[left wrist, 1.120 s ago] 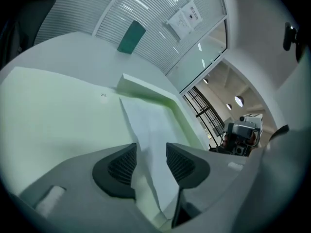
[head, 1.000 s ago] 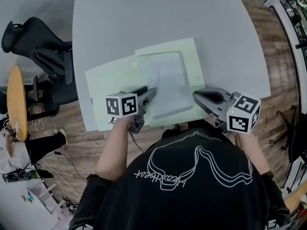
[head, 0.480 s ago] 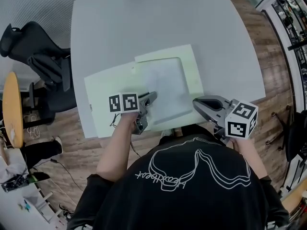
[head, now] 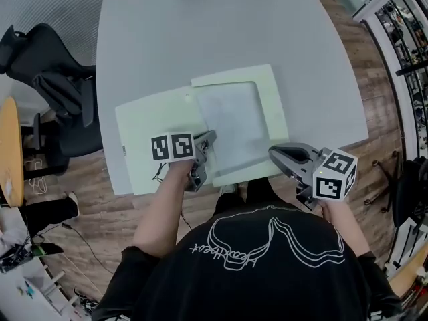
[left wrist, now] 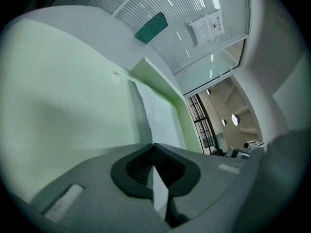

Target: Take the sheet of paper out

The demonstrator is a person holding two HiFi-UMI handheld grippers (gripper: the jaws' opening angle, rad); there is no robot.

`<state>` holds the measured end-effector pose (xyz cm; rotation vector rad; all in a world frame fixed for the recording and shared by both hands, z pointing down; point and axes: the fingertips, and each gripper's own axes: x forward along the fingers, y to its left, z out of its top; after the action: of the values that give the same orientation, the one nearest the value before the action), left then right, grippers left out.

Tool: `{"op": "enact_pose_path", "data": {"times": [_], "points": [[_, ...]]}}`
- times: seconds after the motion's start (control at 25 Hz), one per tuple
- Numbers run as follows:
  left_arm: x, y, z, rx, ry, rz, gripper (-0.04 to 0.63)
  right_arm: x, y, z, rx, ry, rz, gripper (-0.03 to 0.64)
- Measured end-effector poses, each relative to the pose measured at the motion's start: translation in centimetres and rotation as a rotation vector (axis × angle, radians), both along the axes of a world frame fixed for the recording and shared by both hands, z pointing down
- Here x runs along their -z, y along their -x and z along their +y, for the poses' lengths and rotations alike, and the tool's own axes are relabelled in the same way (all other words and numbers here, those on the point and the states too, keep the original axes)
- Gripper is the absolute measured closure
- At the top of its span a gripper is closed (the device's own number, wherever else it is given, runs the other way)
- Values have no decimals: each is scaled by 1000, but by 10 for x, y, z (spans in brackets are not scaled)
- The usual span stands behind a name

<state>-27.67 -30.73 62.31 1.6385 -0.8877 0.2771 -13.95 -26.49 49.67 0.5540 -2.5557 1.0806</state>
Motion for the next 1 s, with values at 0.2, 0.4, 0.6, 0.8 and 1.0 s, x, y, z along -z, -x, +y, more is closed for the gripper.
{"op": "enact_pose_path", "data": {"times": [0.2, 0.4, 0.6, 0.8, 1.0], "points": [[0, 12, 4, 12, -15, -10, 583, -2, 8, 13, -14, -5, 9, 611], [-3, 30, 10, 38, -24, -25, 583, -2, 17, 27, -33, -10, 16, 611], [-4, 44, 18, 26, -24, -61, 583, 5, 24, 40, -47, -41, 4, 611], [-2, 59, 26, 34, -33, -91, 583, 13, 34, 53, -69, -64, -21, 611], [-2, 80, 35, 47, -37, -122, 583, 16, 44, 62, -82, -77, -38, 611]]}}
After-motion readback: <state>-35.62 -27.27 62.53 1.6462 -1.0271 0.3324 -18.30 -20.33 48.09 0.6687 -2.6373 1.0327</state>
